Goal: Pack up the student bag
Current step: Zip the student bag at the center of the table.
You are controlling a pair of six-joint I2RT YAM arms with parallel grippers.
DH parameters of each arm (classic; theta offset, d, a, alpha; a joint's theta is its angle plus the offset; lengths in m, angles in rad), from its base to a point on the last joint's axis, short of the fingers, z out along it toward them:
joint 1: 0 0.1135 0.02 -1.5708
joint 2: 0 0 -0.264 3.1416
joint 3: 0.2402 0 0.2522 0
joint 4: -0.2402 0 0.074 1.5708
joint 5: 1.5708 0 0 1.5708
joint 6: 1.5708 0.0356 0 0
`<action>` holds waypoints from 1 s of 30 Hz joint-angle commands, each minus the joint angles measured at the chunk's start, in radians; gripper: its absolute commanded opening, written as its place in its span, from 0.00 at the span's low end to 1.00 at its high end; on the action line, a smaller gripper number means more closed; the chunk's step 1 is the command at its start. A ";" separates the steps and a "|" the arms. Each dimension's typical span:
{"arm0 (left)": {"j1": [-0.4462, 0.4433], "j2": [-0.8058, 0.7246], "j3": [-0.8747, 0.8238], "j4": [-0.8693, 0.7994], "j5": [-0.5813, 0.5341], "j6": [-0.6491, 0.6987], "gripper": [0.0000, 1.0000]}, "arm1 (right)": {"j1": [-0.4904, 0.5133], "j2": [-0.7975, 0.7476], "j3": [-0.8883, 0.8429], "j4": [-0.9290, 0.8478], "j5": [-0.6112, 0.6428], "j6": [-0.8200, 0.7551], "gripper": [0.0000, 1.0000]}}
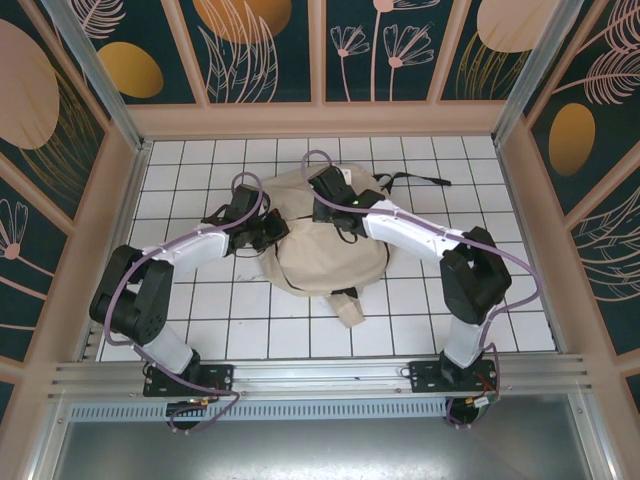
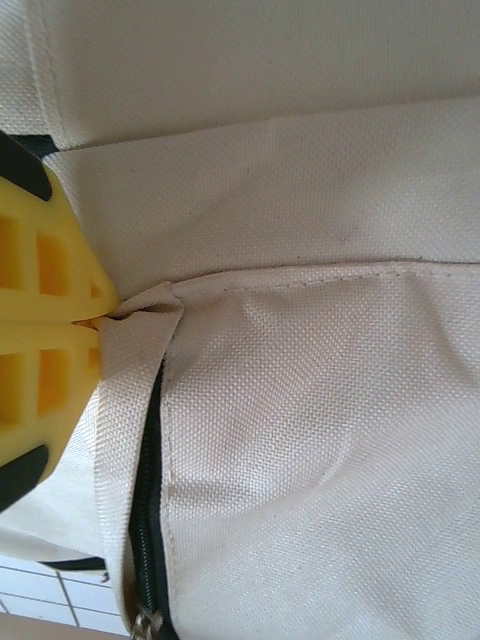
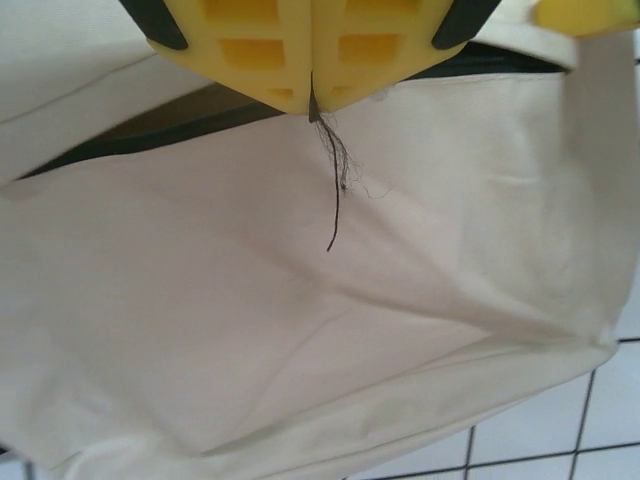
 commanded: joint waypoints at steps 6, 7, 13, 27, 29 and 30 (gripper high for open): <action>0.016 -0.044 -0.015 -0.087 -0.130 -0.006 0.00 | -0.089 -0.096 -0.031 -0.032 0.150 -0.017 0.00; 0.016 -0.047 -0.012 -0.090 -0.134 -0.005 0.00 | -0.097 -0.099 -0.036 -0.034 0.155 -0.014 0.00; 0.016 -0.051 -0.012 -0.096 -0.140 -0.005 0.00 | -0.149 -0.113 -0.080 -0.042 0.184 0.009 0.00; 0.017 -0.056 -0.019 -0.103 -0.154 -0.004 0.00 | -0.279 -0.080 -0.158 0.008 0.149 0.000 0.00; 0.019 -0.056 -0.020 -0.104 -0.156 -0.001 0.00 | -0.286 -0.062 -0.154 0.017 0.149 -0.011 0.00; 0.019 -0.056 -0.021 -0.105 -0.155 0.000 0.00 | -0.288 -0.053 -0.153 0.025 0.148 -0.022 0.00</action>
